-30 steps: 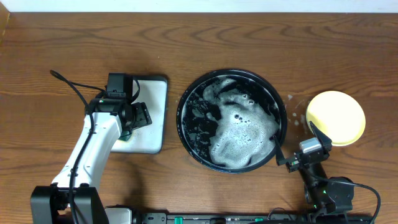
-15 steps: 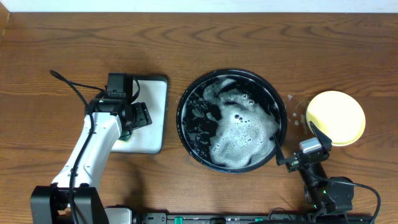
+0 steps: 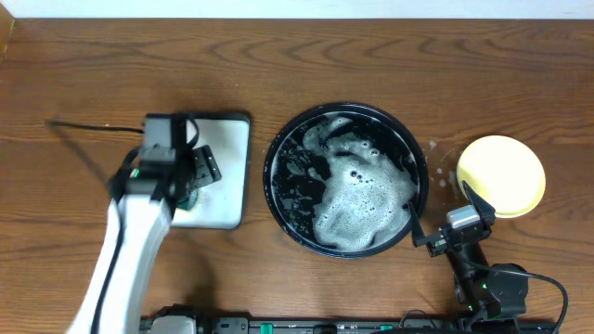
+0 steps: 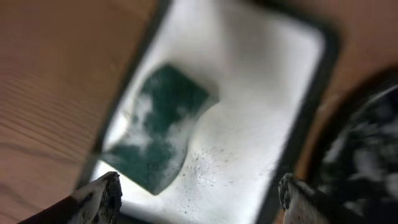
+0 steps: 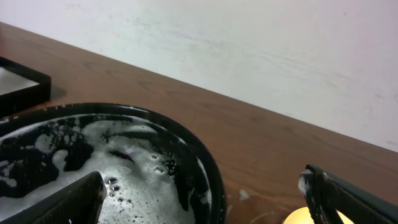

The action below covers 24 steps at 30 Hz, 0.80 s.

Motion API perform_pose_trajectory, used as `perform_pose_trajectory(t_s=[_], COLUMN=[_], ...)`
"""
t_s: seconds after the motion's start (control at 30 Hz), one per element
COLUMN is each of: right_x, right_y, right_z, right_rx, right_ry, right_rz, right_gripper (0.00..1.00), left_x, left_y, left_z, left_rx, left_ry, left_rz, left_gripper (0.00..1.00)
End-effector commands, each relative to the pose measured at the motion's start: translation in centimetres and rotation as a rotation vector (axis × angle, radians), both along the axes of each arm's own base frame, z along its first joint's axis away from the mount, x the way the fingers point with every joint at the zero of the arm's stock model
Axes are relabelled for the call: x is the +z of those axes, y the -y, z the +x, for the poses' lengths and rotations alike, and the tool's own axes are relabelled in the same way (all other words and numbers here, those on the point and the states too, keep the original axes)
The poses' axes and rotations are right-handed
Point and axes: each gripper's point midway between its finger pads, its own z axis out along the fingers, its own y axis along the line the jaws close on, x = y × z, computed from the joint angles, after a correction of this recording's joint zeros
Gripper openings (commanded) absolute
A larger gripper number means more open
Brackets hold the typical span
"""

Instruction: Clean dirty plates on tray and stack at the side

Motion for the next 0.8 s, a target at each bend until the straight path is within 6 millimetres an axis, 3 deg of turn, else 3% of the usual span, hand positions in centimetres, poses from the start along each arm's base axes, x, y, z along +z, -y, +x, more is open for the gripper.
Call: perform_pose_trajectory(t_s=[0.0, 0.13, 0.27, 0.43, 0.77], right_x=[-0.1, -0.1, -0.1, -0.1, -0.1], right_y=[0.0, 0.0, 0.0, 0.0, 0.0], right_z=[0.0, 0.0, 0.0, 0.0, 0.0], right_rx=[-0.003, -0.003, -0.003, -0.003, -0.003], right_ry=[0.005, 0.005, 0.005, 0.005, 0.005], right_rz=[-0.006, -0.006, -0.006, -0.006, -0.006], right_gripper=[0.99, 0.99, 0.99, 0.99, 0.99], left_x=[4.8, 9.7, 11.7, 9.7, 7.1], left_y=[-1.4, -1.2, -0.7, -0.8, 0.2], left_z=[-1.1, -2.2, -4.3, -6.4, -6.7], left_rx=[0.04, -0.004, -0.06, -0.056, -0.084], left_ry=[0.17, 0.39, 0.541, 0.658, 0.937], left_rz=[0.057, 0.075, 0.088, 0.091, 0.055], left_gripper=[0.82, 0.82, 0.82, 0.82, 0.82])
